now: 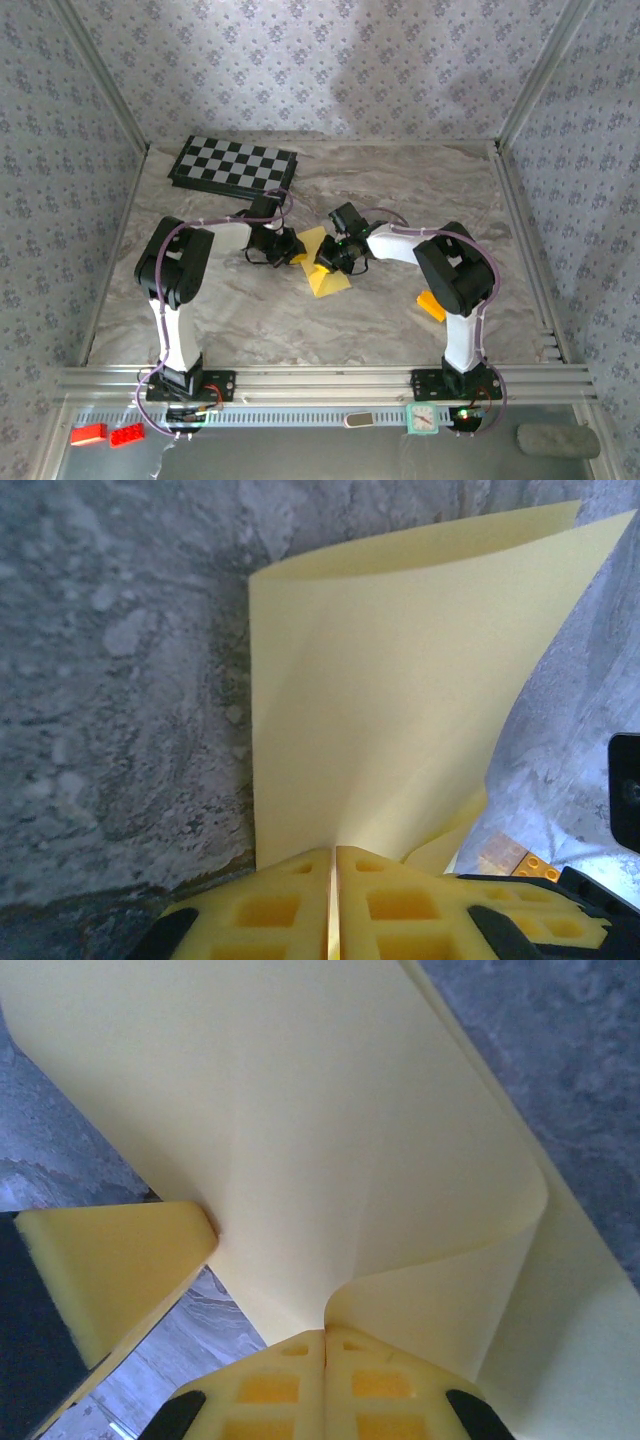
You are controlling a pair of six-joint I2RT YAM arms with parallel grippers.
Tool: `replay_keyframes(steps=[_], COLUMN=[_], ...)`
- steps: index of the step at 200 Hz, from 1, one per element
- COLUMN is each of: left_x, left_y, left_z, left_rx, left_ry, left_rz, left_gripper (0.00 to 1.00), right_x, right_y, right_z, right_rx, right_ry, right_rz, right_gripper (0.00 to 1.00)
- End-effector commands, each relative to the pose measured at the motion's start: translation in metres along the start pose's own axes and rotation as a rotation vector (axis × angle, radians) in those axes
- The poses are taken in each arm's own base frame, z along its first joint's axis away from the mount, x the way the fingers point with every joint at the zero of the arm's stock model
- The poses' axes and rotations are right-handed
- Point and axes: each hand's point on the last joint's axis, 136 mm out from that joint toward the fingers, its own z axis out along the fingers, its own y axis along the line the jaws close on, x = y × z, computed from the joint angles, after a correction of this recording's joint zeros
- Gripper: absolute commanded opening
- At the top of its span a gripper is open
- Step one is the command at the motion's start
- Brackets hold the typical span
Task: Fold a paper plane with a square sheet of paper (pick it up from the middle)
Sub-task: Fold the triangle a second time at the center of the table.
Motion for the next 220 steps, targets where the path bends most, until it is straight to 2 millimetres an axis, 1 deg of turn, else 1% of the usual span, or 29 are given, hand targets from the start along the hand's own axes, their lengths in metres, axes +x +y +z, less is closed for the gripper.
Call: replay_keyframes(steps=[1,102,153,220], left_x=[0.015,0.015,0.015,0.015], left_y=[0.036,0.035,0.035,0.033], left_z=[0.014,0.014,0.014,0.013], left_rx=[-0.098,-0.095,-0.094,-0.089], left_ry=[0.039,0.036,0.038,0.036], left_rz=[-0.057,-0.056,-0.056,-0.055], left_gripper=[0.11,0.11,0.11,0.11], right_x=[-0.001,0.002,0.002,0.003], right_y=[0.001,-0.015,-0.017,-0.024], right_z=[0.005,0.004,0.004,0.009], right_rx=[0.006,0.061,0.066,0.093], right_ry=[-0.008,-0.007,-0.004,0.004], right_rz=[0.014,0.03,0.031,0.041], right_gripper=[0.0,0.0,0.0,0.0])
